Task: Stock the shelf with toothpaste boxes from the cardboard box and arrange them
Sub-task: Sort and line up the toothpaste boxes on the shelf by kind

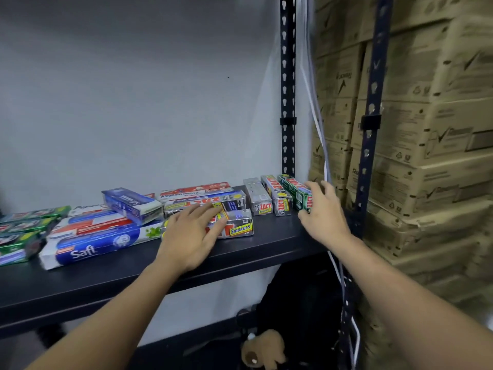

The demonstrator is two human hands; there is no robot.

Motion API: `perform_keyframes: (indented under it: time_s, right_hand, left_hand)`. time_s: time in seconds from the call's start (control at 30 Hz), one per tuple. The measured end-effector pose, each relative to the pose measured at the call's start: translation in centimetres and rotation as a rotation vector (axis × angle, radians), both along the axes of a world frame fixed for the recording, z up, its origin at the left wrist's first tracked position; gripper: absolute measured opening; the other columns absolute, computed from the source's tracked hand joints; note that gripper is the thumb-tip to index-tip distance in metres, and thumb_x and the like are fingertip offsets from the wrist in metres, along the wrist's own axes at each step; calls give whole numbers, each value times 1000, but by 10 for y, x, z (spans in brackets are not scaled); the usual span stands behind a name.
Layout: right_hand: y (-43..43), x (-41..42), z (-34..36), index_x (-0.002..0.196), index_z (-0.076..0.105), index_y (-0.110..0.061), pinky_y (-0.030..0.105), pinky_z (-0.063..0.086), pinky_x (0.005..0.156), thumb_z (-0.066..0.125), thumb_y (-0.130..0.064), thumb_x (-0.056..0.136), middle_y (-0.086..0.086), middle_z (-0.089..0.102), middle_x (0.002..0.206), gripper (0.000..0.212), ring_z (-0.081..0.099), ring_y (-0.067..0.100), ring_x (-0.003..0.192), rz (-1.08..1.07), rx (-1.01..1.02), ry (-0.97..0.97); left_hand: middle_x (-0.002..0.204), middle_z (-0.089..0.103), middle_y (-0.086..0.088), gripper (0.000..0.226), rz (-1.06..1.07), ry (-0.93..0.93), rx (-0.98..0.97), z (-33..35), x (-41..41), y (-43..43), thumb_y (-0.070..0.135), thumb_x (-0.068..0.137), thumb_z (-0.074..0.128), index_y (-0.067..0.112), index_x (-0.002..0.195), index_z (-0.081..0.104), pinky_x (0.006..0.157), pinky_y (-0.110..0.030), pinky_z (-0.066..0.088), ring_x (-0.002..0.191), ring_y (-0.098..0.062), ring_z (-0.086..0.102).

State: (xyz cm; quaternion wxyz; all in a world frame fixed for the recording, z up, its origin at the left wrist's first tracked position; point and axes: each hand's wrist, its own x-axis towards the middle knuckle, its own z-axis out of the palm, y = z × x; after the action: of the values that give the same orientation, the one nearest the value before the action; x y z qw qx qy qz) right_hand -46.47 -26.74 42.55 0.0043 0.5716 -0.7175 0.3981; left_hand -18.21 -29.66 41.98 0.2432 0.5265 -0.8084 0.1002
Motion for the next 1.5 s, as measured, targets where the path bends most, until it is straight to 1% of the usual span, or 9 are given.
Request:
perform_keyframes:
  time_s: [0.27,0.7,0.77,0.83,0.9,1.03,1.2,1.33,1.5]
  right_hand:
    - [-22,3,-8,145,44,-32,39,54,78,66,-28,90,10,63,116,60,61,34,104,-200,-31,-5]
    - [0,8,-21,132,62,-32,38,60,83,76,-19,84,5,73,103,52,68,21,89,-172,-286,-166]
    - [8,8,-20,129,64,-31,24,53,90,75,-17,84,2,73,105,48,61,8,84,-161,-306,-236]
    - [17,8,-20,128,66,-30,6,38,82,74,-16,86,1,72,105,45,47,-2,71,-178,-317,-301]
    - [28,8,-21,126,67,-29,-7,30,75,75,-15,85,0,73,102,44,49,-6,67,-176,-358,-344]
    - [51,5,-28,120,71,-26,16,51,81,77,-12,80,3,76,95,43,65,10,69,-133,-474,-364]
    - [83,22,-20,117,72,-22,35,58,81,79,-6,78,-4,73,107,43,69,7,89,5,-641,-295]
    - [101,66,-6,119,71,-20,25,57,81,78,-4,80,-6,71,112,43,67,4,97,163,-718,-247]
    - [110,134,4,124,68,-21,28,58,82,74,-3,85,-4,66,118,43,61,8,113,455,-720,-145]
  left_hand:
    - [158,32,14,77,1,17,-17,-1,-1,-2,74,87,7,39,146,42,116,-42,17,147,-12,22]
    - [155,38,10,86,24,23,-28,0,-2,0,79,85,6,31,146,43,115,-42,21,145,-12,27]
    - [154,41,8,86,24,36,-26,1,-2,2,79,85,7,30,148,40,115,-42,22,145,-13,29]
    - [153,42,5,86,22,51,-24,2,-2,3,79,86,9,29,148,39,116,-42,22,144,-14,31]
    - [152,43,5,82,13,64,-17,2,-2,4,78,87,14,28,148,39,117,-43,23,143,-15,33]
    - [153,42,3,76,-23,114,-6,1,1,9,74,91,29,26,150,34,118,-44,24,142,-18,34]
    - [153,39,6,71,-86,168,-148,-3,3,41,65,92,44,29,151,29,120,-44,22,144,-14,27]
    - [144,47,12,64,-172,431,-134,5,-4,69,59,92,52,32,147,32,108,-40,40,131,-8,43]
    - [136,55,9,58,-211,1168,160,60,22,87,55,91,58,33,142,39,78,-25,57,103,-6,66]
